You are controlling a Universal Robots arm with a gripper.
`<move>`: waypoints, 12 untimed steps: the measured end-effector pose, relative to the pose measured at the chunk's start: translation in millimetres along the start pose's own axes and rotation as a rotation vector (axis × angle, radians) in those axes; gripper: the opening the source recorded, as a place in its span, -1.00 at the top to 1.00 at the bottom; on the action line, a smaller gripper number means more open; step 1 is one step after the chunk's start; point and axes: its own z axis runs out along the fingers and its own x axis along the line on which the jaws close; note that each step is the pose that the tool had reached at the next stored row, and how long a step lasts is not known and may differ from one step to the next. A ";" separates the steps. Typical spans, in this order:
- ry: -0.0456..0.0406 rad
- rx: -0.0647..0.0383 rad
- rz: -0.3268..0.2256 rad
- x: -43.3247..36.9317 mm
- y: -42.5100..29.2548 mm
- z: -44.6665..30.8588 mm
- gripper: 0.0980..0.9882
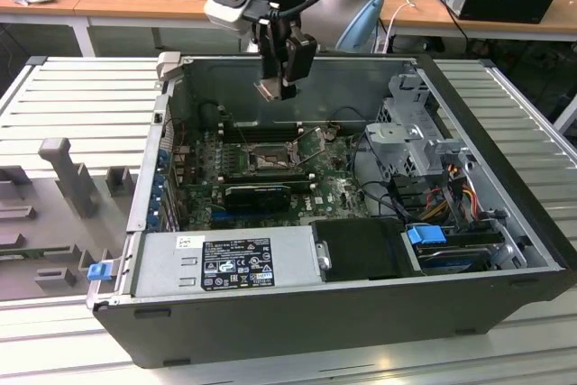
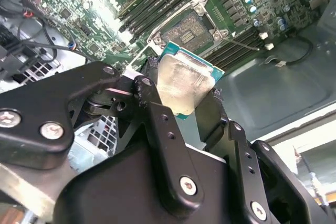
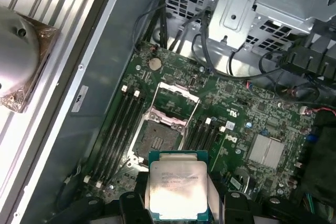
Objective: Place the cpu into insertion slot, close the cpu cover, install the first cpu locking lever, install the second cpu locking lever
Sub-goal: 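Place the cpu into insertion slot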
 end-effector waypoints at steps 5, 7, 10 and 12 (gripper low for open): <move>-0.0079 -0.001 0.085 0.0 0.0 0.2 0.04; -0.0093 -0.001 0.102 0.0 0.0 0.2 0.04; -0.0116 -0.001 0.130 0.0 0.0 0.4 0.04; -0.0133 -0.002 0.149 0.0 -0.1 0.5 0.04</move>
